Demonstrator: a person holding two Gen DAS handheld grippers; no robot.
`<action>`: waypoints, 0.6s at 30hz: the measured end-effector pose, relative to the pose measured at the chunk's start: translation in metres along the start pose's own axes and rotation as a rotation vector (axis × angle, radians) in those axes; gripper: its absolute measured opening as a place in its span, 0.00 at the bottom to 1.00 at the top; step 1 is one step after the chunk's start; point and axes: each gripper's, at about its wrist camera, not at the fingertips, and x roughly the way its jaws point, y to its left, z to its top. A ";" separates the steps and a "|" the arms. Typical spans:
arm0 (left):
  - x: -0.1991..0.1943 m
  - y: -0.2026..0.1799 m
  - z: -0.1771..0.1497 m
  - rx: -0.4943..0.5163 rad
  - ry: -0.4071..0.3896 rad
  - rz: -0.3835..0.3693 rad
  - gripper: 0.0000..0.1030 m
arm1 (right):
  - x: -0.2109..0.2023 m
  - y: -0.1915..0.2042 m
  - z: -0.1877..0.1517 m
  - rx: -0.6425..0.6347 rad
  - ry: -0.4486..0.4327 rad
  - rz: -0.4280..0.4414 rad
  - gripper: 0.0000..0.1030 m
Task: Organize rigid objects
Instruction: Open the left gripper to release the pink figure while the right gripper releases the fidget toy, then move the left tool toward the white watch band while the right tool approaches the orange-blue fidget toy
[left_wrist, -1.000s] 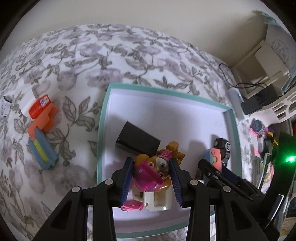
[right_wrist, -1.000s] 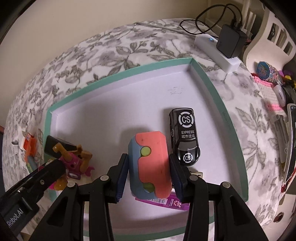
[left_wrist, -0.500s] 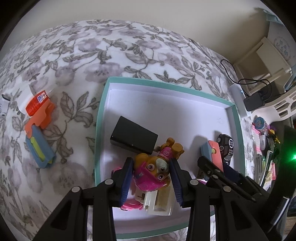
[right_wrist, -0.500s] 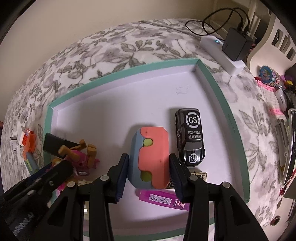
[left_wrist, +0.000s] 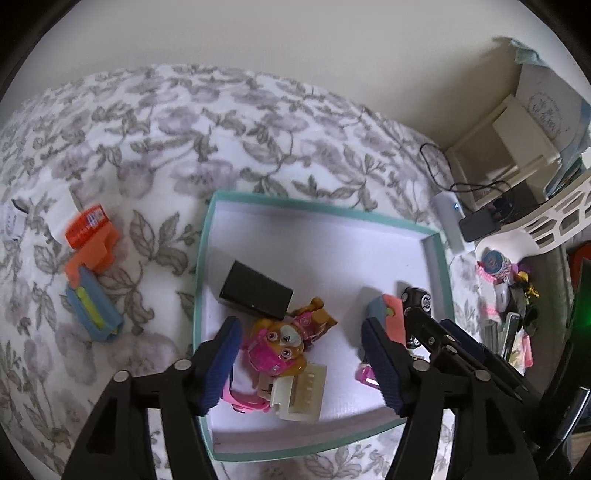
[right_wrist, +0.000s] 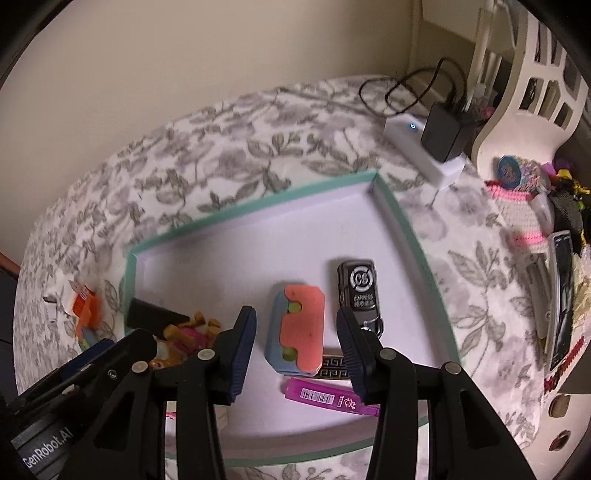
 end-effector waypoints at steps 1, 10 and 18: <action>-0.004 -0.001 0.001 0.002 -0.008 -0.004 0.75 | -0.004 0.000 0.001 0.000 -0.012 0.001 0.45; -0.040 -0.002 0.007 0.023 -0.099 -0.028 0.94 | -0.027 -0.006 0.007 0.023 -0.076 0.010 0.45; -0.065 0.029 0.013 -0.025 -0.163 -0.019 0.99 | -0.030 0.010 0.004 -0.009 -0.085 0.009 0.45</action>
